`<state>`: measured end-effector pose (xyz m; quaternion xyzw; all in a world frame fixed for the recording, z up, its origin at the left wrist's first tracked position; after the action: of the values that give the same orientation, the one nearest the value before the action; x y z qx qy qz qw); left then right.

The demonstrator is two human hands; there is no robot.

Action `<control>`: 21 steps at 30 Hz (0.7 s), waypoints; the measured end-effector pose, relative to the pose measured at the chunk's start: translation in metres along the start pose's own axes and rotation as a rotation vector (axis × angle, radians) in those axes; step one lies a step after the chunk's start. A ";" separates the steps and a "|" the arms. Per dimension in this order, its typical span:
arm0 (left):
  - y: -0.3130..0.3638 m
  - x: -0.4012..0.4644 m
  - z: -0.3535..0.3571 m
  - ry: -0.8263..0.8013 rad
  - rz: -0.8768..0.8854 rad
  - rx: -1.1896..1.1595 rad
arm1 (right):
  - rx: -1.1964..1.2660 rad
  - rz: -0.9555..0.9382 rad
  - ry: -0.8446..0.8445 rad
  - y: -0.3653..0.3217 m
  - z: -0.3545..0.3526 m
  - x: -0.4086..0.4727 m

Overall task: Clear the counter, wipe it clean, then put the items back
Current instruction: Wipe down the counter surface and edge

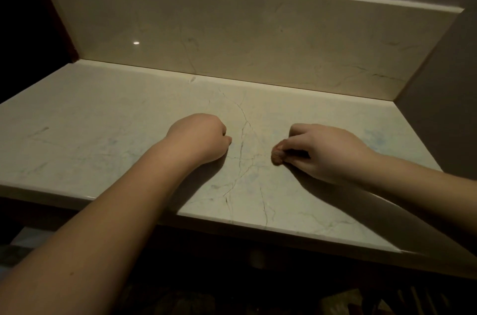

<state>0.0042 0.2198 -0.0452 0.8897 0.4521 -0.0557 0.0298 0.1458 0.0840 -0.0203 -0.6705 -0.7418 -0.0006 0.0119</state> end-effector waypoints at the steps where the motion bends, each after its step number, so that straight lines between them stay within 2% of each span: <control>1: 0.000 0.000 0.000 -0.003 -0.004 -0.001 | 0.008 0.023 0.009 0.005 -0.001 0.010; 8: 0.001 0.000 -0.003 -0.021 -0.027 0.005 | 0.011 0.147 0.093 0.048 0.003 0.124; 12: 0.002 -0.003 -0.004 -0.028 -0.028 0.017 | -0.026 0.210 0.113 0.066 0.006 0.157; 21: 0.001 -0.005 -0.002 -0.024 -0.023 0.026 | -0.080 0.340 0.117 0.136 0.004 0.099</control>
<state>0.0024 0.2158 -0.0422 0.8841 0.4611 -0.0725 0.0229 0.2715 0.1964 -0.0247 -0.7850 -0.6152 -0.0670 0.0283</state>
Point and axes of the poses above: each hand's wrist, its own x-axis towards the middle knuckle, its own z-axis out of the palm, y = z × x, the point moved 6 cm from there along x, towards the middle knuckle, and after that the axes turned 4 degrees about -z, right-handed, at the moved point
